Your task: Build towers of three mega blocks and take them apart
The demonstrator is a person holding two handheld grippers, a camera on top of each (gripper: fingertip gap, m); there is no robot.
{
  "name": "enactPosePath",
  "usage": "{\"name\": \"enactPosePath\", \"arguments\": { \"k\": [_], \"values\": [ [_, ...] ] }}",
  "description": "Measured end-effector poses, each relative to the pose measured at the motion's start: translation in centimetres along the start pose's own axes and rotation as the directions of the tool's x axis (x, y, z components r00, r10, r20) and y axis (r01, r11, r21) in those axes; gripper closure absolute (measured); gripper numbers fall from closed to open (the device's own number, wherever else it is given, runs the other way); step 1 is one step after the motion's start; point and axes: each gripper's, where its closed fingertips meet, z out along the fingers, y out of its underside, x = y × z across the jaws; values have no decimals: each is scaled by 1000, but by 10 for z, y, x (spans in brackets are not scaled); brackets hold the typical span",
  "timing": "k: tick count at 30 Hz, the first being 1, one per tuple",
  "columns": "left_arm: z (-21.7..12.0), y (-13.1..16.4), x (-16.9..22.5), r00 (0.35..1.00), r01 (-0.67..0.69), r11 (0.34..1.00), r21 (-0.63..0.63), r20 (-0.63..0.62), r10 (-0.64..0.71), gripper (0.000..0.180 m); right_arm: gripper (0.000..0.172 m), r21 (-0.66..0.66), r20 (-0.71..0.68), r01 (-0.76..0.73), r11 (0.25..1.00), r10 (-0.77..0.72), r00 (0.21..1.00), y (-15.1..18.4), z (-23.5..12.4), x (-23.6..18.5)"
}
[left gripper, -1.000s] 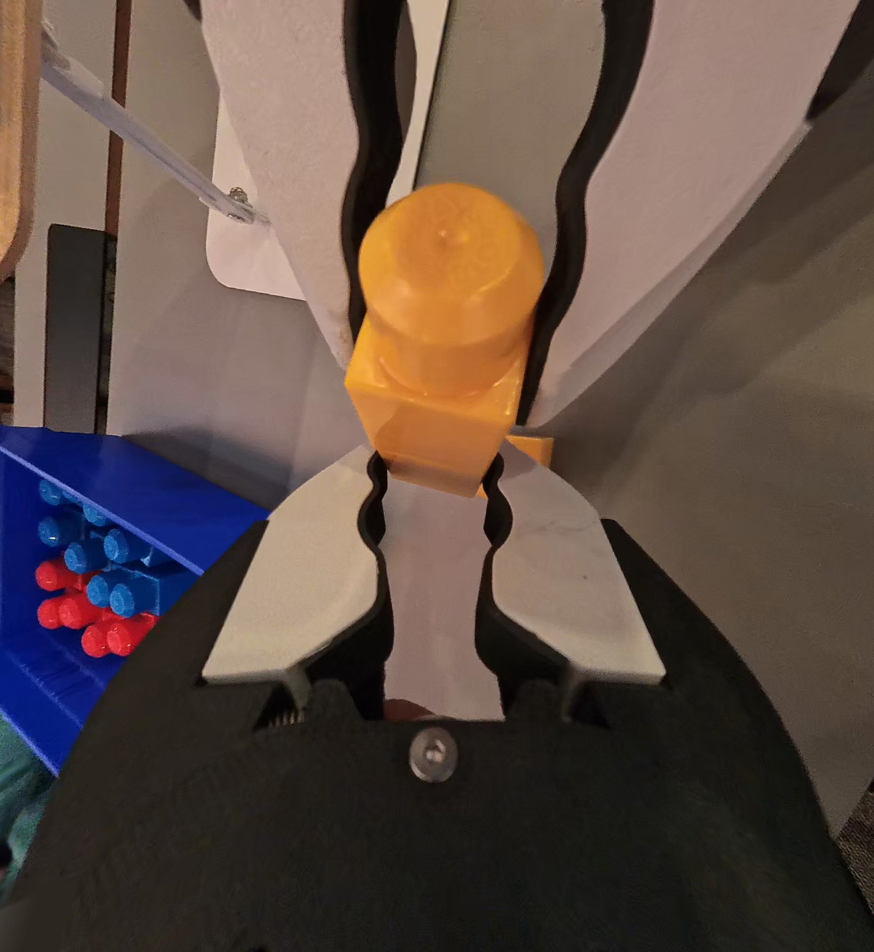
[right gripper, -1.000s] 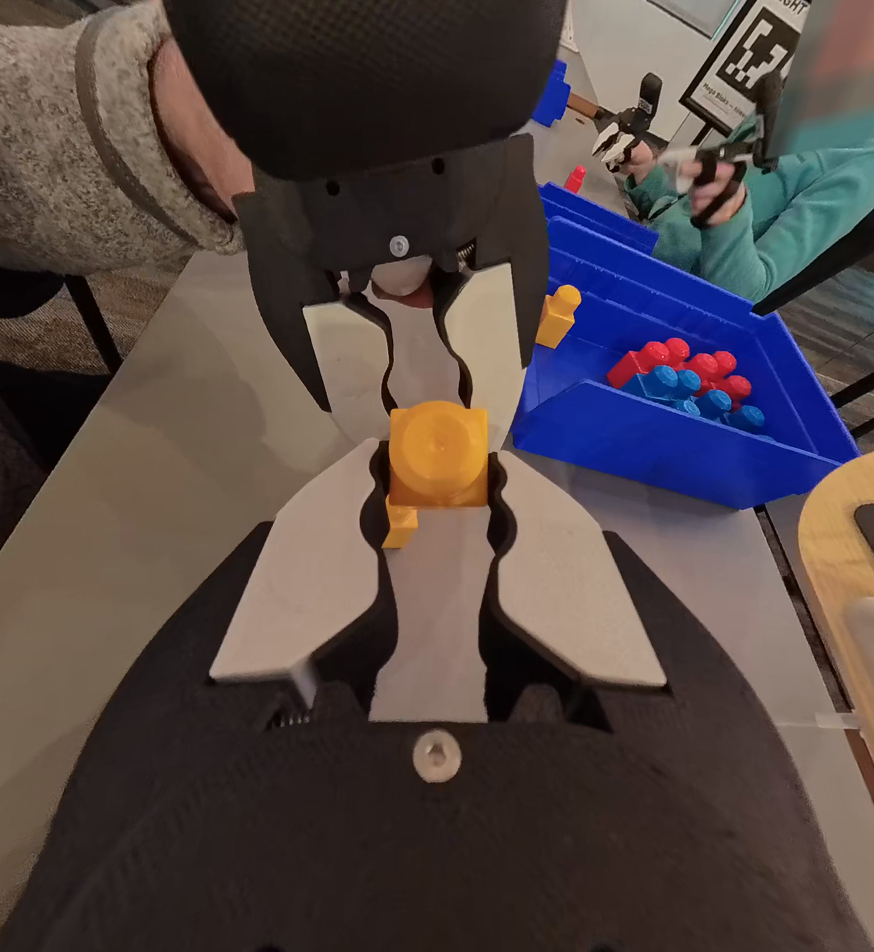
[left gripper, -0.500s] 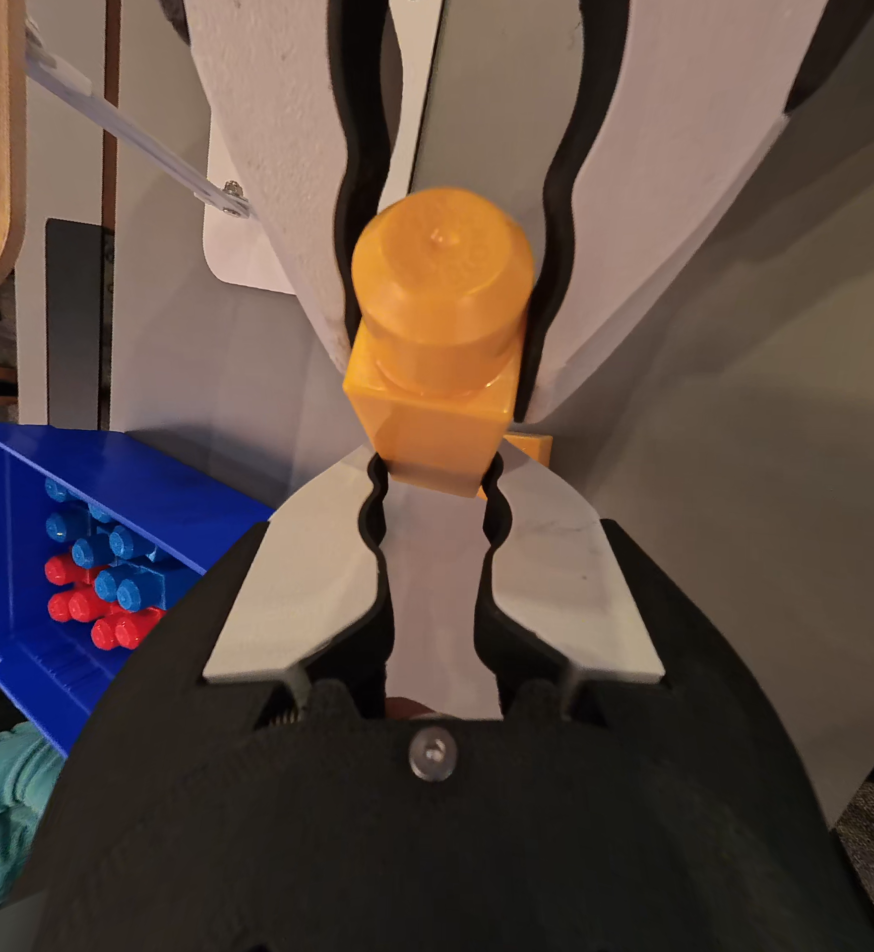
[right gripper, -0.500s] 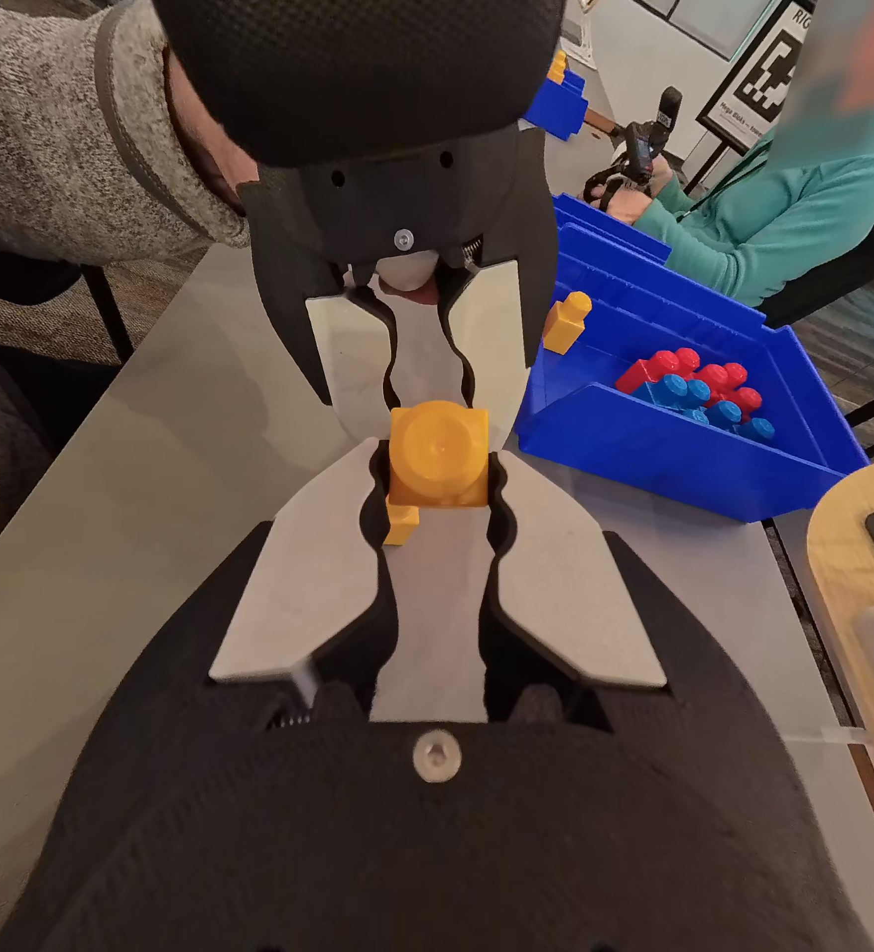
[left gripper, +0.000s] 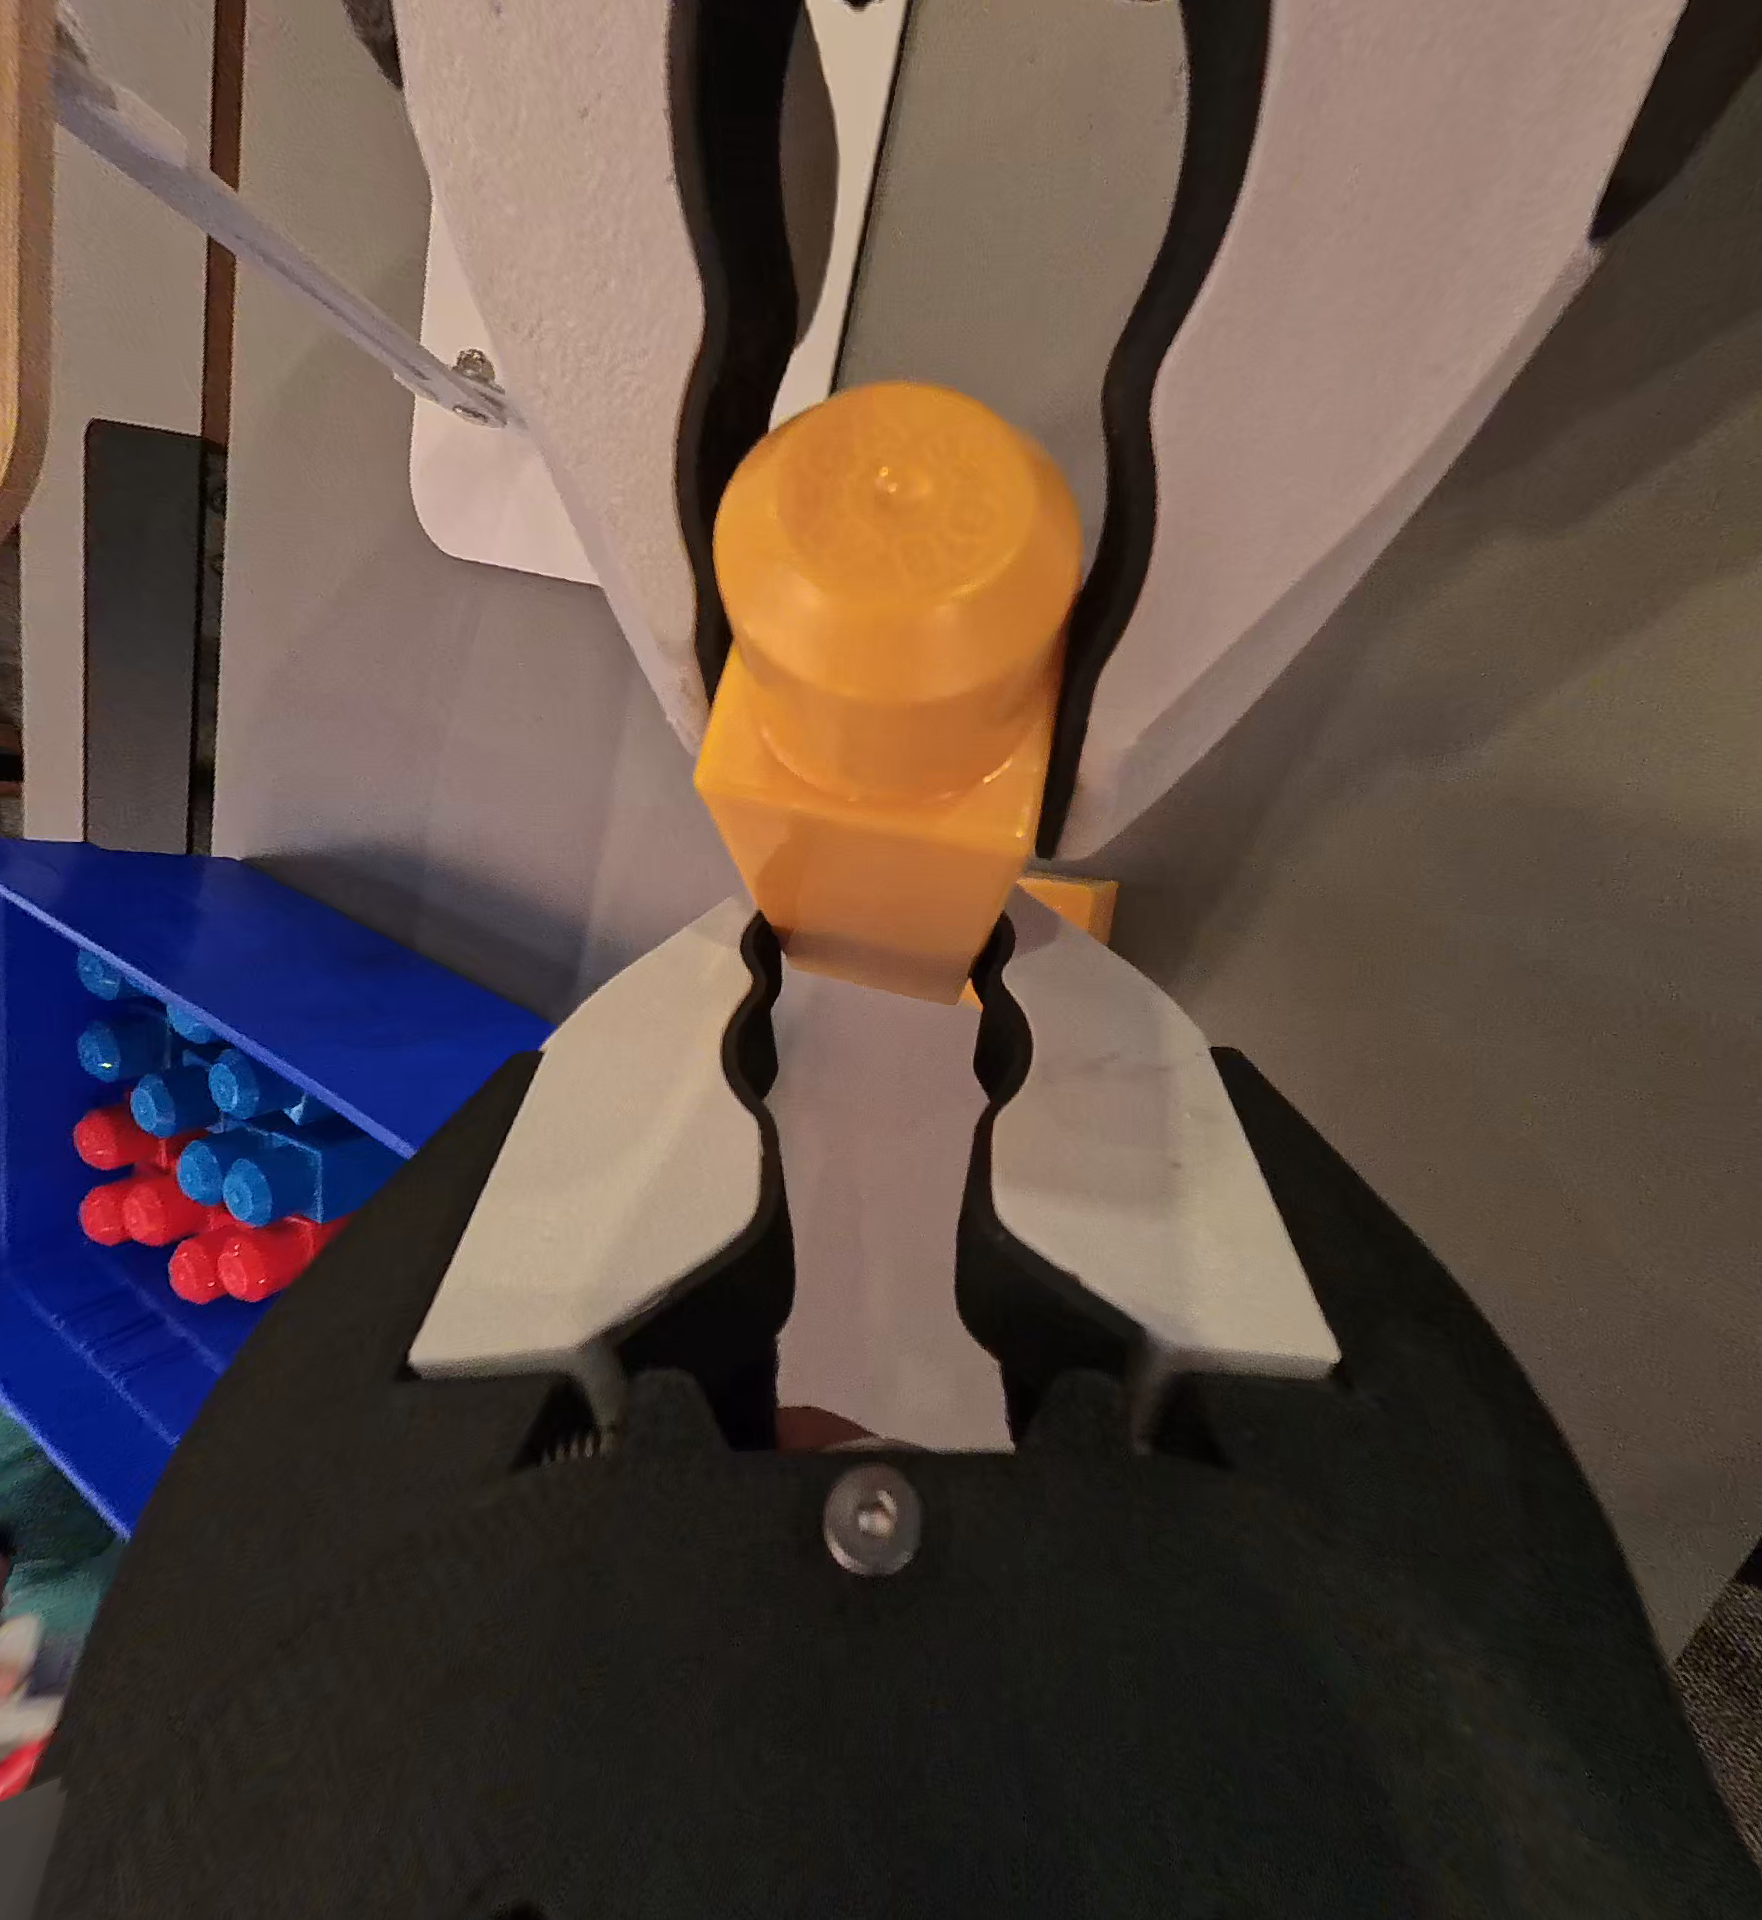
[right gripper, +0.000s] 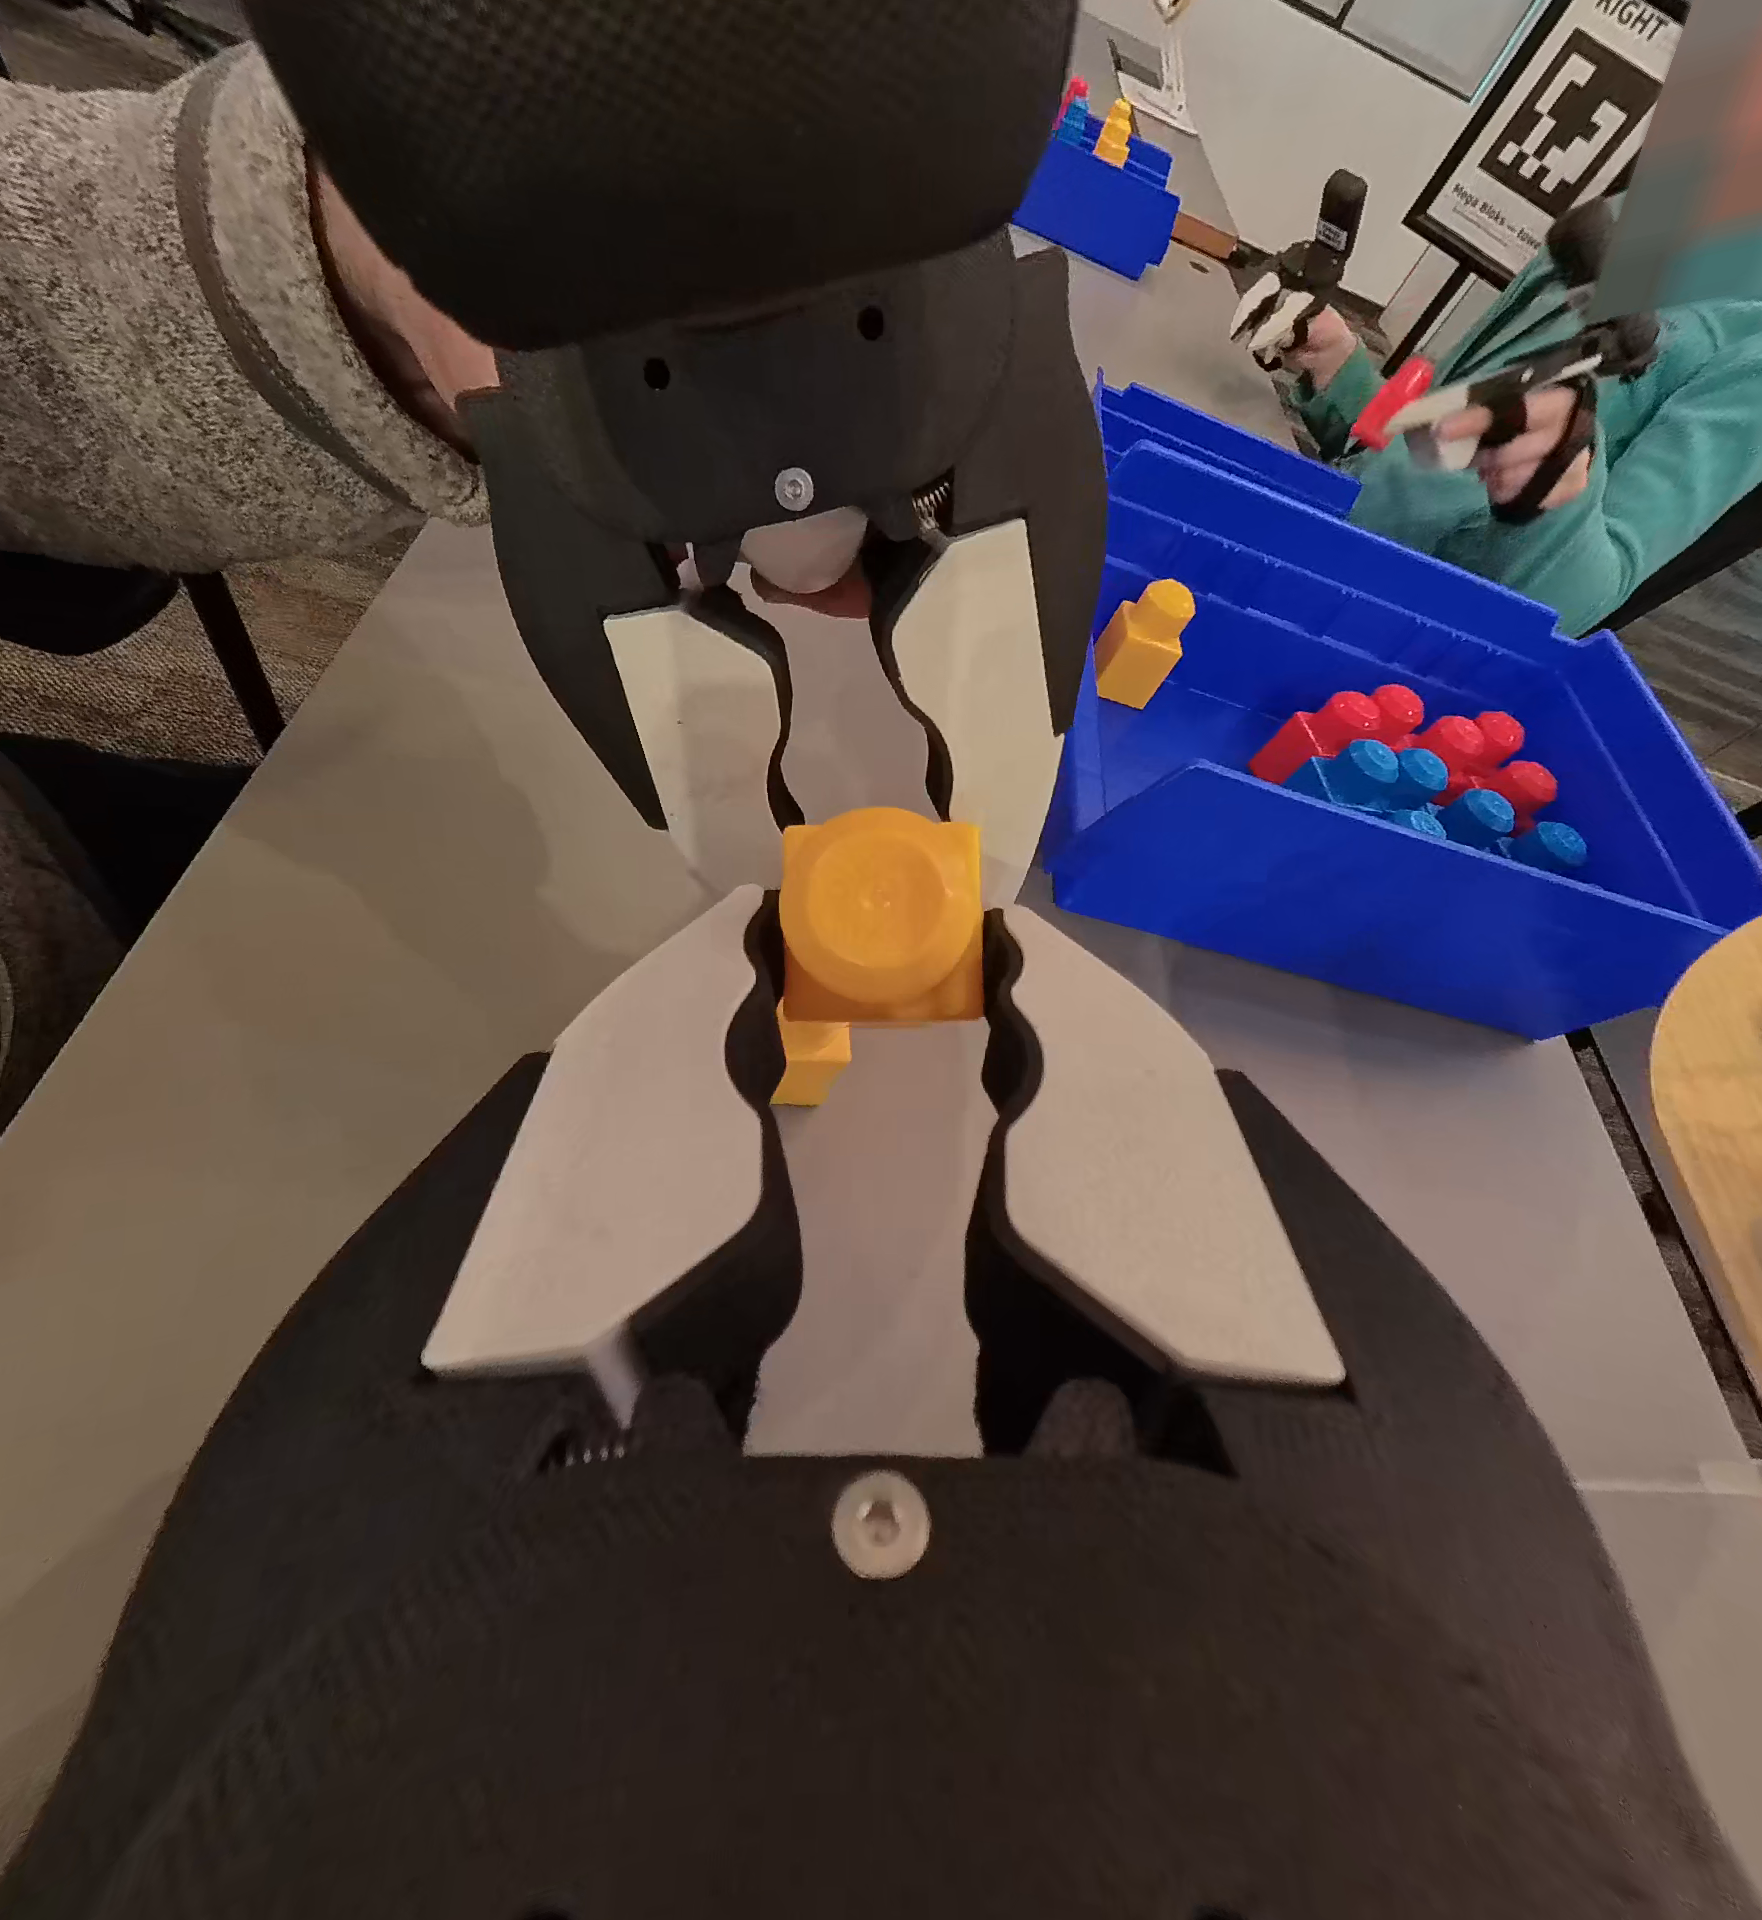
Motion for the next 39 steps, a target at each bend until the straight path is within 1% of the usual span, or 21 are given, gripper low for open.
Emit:
{"name": "enactPosePath", "arguments": {
  "k": [9,12,14,15,17,18,20,25,27,29,31,32,33,39],
  "values": [
    [3,3,2,999,17,1000,-4,-34,-17,145,135,-8,18,-11,1000,12,1000,2,3,-1],
    [2,0,5,994,58,997,56,-92,-52,145,135,0,3,-17,1000,17,1000,-1,2,2],
    [1,4,-2,994,83,995,56,-80,-79,145,128,7,-10,-13,1000,13,1000,-2,-2,5],
    [0,6,-2,991,100,993,61,-97,-94,145,128,20,-11,-26,999,26,1000,-4,-5,7],
    [-5,4,-3,983,142,983,114,-137,-126,145,127,48,-11,-57,997,58,998,-6,-11,11],
    [-6,7,-5,979,158,981,116,-151,-140,145,125,47,-10,-76,996,76,997,-5,-13,13],
    [-9,7,-7,963,211,964,163,-205,-176,145,125,30,-6,-108,994,109,994,2,-12,16],
    [-16,7,-11,912,324,910,256,-340,-229,145,120,-24,48,-164,986,165,985,19,7,8],
    [-18,4,-10,897,345,893,290,-381,-223,145,119,-4,60,-192,981,192,980,18,15,6],
    [-17,3,-9,891,354,886,299,-397,-222,145,118,32,68,-219,975,216,974,14,18,7],
    [-16,-1,-5,886,350,883,313,-418,-203,145,122,77,56,-239,968,236,970,7,18,11],
    [-15,-2,-3,885,346,886,309,-421,-199,145,130,100,66,-248,964,242,968,4,16,11],
    [-14,-2,-2,888,337,892,303,-417,-194,145,134,110,73,-259,960,252,965,1,15,12],
    [-14,-6,3,890,322,896,307,-421,-176,144,138,137,105,-291,947,278,955,-4,15,10]
  ]
}}
